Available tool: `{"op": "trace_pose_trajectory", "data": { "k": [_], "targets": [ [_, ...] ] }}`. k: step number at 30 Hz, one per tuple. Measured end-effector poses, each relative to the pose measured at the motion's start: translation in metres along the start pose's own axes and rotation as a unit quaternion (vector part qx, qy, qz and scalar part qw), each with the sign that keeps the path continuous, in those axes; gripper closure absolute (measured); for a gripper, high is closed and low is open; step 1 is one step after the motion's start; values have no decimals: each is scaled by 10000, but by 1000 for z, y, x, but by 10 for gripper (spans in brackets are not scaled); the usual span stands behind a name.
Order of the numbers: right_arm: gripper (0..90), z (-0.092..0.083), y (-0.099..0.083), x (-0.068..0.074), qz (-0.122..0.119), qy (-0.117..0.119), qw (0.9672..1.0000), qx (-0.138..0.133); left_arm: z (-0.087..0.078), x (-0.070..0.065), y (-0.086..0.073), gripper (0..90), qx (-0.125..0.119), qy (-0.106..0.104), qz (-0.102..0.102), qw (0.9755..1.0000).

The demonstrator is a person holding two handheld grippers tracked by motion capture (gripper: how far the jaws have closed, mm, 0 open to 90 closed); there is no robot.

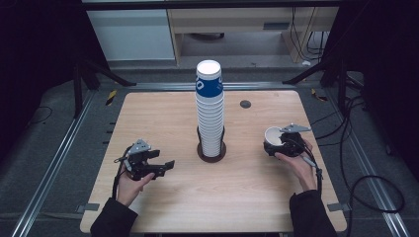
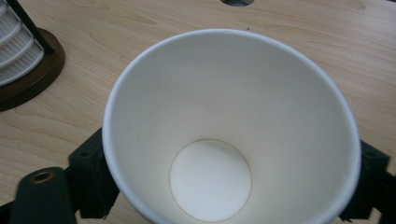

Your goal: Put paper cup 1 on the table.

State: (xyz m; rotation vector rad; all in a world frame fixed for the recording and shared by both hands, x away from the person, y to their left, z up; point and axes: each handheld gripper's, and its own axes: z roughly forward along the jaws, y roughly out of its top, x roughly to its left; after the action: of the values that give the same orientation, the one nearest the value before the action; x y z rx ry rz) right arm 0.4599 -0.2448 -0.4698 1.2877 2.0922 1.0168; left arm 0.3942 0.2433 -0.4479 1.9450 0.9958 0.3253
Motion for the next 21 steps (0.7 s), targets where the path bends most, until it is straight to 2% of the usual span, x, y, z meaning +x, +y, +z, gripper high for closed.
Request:
{"op": "trace_pose_trajectory", "data": {
  "k": [5, 6, 10, 17, 21],
  "targets": [
    [92, -5, 3, 0, -12, -36, 9998, -214, -1, 0, 0, 190, -5, 6, -6, 10000],
    [86, -9, 5, -1, 6, -63, 9993, -371, -1, 0, 0, 190, -9, 4, -8, 10000],
    [85, -21, 10, -2, 92, -77, 9977, -671, 0, 0, 0, 189, 12, -23, -7, 10000],
    [89, -35, 20, 0, 87, -24, 9963, -852, 0, 1, 0, 187, 31, -5, -29, 10000],
    [109, -47, 29, 8, 85, 108, 9944, -1045, 0, 0, 0, 185, 57, -1, 14, 10000]
  ]
}}
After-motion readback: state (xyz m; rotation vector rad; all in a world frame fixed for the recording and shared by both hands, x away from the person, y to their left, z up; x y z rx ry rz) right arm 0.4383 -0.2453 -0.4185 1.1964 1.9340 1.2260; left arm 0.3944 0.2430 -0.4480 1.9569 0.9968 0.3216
